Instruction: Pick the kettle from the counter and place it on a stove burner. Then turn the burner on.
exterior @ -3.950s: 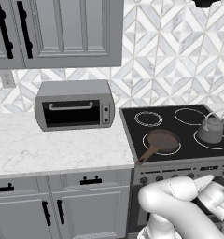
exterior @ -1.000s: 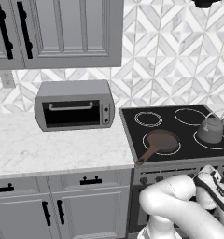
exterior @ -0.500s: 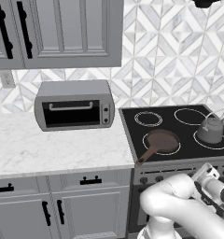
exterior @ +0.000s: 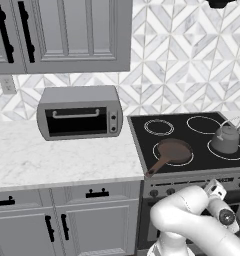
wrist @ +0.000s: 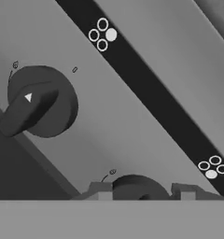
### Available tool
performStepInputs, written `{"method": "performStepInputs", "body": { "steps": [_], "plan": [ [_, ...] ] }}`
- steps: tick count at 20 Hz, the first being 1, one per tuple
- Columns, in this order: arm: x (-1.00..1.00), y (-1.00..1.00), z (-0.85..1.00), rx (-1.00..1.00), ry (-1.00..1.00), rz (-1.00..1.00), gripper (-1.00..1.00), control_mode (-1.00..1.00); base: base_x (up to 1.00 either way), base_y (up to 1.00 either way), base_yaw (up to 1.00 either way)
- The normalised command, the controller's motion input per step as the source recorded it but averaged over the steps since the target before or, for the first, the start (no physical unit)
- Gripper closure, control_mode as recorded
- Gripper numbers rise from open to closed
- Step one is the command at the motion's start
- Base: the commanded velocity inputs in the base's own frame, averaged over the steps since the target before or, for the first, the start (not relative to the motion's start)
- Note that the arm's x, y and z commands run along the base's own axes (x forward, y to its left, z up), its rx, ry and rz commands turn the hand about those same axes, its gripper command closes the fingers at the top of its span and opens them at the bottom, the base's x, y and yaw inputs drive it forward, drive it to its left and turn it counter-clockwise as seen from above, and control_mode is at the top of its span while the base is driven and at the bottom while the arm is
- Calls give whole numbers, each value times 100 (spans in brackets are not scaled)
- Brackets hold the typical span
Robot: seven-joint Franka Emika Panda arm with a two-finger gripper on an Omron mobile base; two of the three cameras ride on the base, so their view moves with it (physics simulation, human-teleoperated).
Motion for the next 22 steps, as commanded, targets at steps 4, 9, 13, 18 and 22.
{"method": "performStepInputs", "body": {
  "steps": [4,9,13,18,22],
  "plan": [
    [-16,-31,0,-72,-6,61,100,-100,0,0,0],
    [-20,-37,0,-70,0,62,100,-100,0,0,0],
    [-19,-30,0,-67,0,67,100,-100,0,0,0],
    [-10,-15,0,-69,-5,70,100,-100,0,0,0],
    [-14,-13,0,-76,-9,67,100,-100,0,0,0]
  ]
}}
